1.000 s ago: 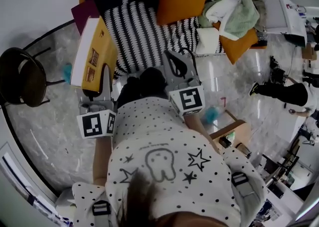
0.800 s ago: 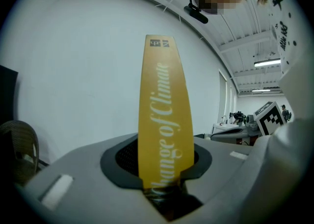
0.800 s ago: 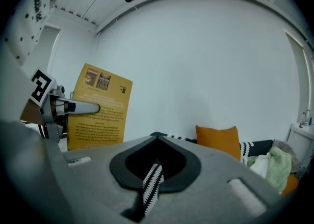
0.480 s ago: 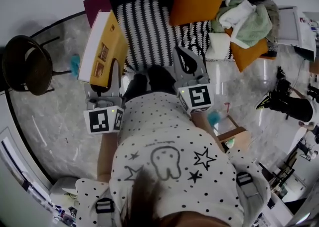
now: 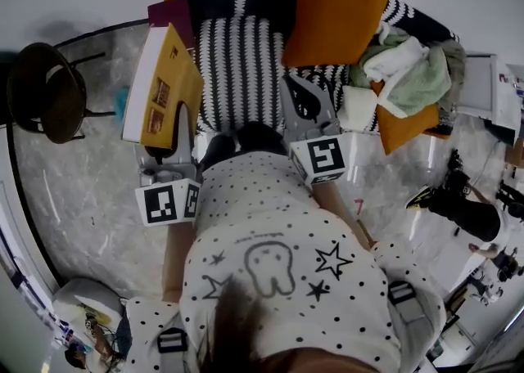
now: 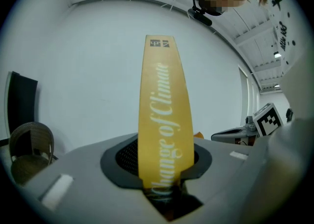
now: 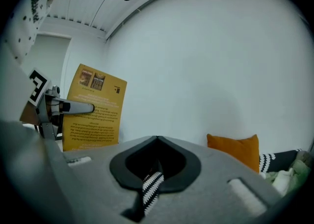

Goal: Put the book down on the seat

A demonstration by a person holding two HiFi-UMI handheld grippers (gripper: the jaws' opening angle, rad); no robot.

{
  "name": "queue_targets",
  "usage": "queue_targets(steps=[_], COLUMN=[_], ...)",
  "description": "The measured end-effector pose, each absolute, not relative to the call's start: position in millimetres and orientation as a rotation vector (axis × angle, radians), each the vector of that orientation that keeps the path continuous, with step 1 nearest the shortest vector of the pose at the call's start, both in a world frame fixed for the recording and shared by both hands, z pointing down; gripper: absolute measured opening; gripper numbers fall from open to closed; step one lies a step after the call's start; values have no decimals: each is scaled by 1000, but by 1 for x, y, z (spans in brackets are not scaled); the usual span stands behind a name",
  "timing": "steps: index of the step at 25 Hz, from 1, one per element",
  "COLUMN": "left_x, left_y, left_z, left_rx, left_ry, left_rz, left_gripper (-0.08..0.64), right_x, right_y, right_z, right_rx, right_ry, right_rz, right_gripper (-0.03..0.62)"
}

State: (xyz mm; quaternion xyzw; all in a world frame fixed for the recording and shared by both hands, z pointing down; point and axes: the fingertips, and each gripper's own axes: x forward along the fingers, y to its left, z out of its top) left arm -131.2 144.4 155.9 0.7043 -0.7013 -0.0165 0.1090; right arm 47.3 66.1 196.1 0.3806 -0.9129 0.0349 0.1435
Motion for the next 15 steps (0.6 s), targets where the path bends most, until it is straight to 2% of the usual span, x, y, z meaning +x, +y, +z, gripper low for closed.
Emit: queue_targets(steps=[15], left_x=[-108], left_y=[135], left_z=[151], left_rx=[1931], left_ry=[-2230], left_rz=[-37], left_gripper=[144], right_x=[52], right_y=[25], right_z=[197], right_rx=[912], right_ry=[-2734], right_rz=[72], right_gripper=[-3])
